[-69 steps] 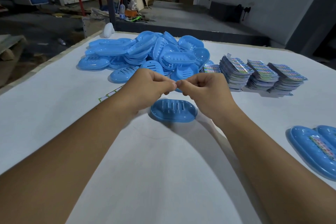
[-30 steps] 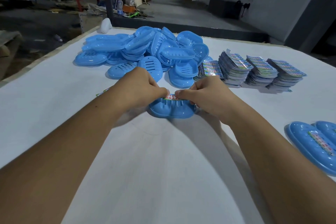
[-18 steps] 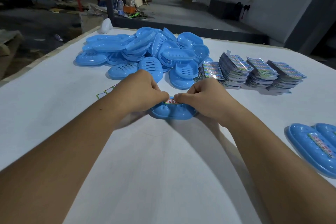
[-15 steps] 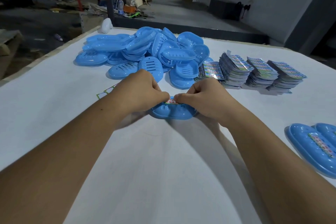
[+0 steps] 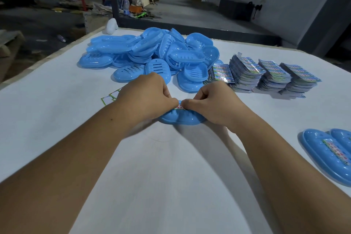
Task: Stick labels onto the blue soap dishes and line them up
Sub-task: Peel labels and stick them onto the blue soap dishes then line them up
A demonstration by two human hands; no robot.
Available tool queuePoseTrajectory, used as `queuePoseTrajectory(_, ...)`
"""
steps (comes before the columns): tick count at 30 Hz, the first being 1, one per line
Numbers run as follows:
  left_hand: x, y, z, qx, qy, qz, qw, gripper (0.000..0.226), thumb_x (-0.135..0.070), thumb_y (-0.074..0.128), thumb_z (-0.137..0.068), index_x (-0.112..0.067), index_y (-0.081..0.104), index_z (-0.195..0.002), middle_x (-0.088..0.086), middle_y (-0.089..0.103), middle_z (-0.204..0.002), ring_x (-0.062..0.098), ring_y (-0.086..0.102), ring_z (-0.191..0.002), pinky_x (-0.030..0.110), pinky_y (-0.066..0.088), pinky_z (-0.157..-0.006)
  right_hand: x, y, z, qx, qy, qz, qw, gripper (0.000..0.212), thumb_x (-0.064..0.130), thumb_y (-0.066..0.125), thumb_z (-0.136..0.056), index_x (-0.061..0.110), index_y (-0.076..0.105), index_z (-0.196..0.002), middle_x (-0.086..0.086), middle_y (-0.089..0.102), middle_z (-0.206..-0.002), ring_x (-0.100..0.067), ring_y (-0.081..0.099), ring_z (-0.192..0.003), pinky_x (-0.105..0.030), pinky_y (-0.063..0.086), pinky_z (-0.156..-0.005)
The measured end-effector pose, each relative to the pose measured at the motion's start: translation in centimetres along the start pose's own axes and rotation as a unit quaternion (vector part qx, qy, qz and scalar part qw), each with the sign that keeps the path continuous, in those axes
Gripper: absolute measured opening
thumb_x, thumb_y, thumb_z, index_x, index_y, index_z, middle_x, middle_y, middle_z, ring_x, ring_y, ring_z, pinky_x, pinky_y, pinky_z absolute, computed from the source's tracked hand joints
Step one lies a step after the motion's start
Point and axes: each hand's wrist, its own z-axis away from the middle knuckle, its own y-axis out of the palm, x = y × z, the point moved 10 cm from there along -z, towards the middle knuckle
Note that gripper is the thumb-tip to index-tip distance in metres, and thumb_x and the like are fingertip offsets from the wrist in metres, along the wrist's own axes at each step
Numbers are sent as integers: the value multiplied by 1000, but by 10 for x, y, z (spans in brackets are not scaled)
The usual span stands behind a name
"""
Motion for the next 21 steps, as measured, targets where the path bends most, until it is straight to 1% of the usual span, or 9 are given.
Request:
queuePoseTrajectory(2,-2,-1,1,-6,8,-15,1000,23,-50,76,-71,-31,70,-60,-13,67,-65,11,64,-74,26,44,-59,2,0,1,-2,-8,14,1000,45,49,85,-72,8,68,-61,-4,64,-57,-7,44,-48,-27,39,-52)
queuePoseTrajectory(5,-6,-2,2,-10,26,-41,999,26,-54,74,-74,-31,68,-65,-13,67,-71,10,63,-75,27,44,-60,5,0,1,-4,-16,38,999,48,53,83,-73,9,69,-60,-5,67,-60,-7,46,-49,-27,41,-52)
queuePoseTrajectory(7,-9,-3,3,-13,39,-55,998,27,-55,73,-76,-30,68,-67,-14,67,-71,9,62,-75,27,44,-61,9,-2,2,-10,-26,70,997,50,56,81,-74,10,69,-58,1,65,-53,-7,46,-45,-26,40,-50)
queuePoseTrajectory(10,-12,-5,5,-20,57,-67,996,29,-56,73,-77,-29,66,-68,-14,66,-71,8,61,-74,27,42,-59,14,-4,5,-16,-33,105,994,50,60,78,-75,16,66,-55,19,56,-42,-7,49,-44,-25,36,-48)
queuePoseTrajectory(12,-13,-5,5,-17,62,-68,996,30,-56,73,-77,-28,65,-68,-14,66,-71,8,61,-74,27,41,-58,15,-6,7,-15,-32,109,993,51,61,77,-75,16,66,-55,23,54,-40,-6,49,-45,-24,36,-49)
queuePoseTrajectory(15,-11,-4,4,-10,58,-62,996,29,-53,73,-77,-27,65,-67,-12,66,-71,10,62,-73,27,42,-58,12,-7,8,-8,-19,96,995,46,56,78,-76,15,67,-56,15,60,-44,-8,57,-47,-28,49,-53)
queuePoseTrajectory(17,-8,-3,3,-8,53,-59,997,25,-50,73,-76,-28,65,-67,-12,67,-71,10,62,-74,27,45,-59,7,-7,7,5,-6,76,997,42,49,79,-78,15,68,-56,5,66,-49,-14,66,-52,-35,58,-62)
queuePoseTrajectory(19,-5,-3,0,-6,43,-52,998,23,-49,73,-77,-29,66,-67,-13,67,-72,9,62,-75,29,48,-62,1,-5,6,21,10,39,999,38,43,79,-79,13,69,-58,-2,69,-52,-18,70,-55,-38,61,-66)
queuePoseTrajectory(21,-1,-4,-2,-9,29,-43,999,22,-49,71,-78,-29,65,-69,-12,67,-74,10,63,-76,31,51,-66,-7,-6,3,23,29,5,999,34,36,77,-80,8,69,-62,-5,70,-55,-21,71,-55,-35,59,-62)
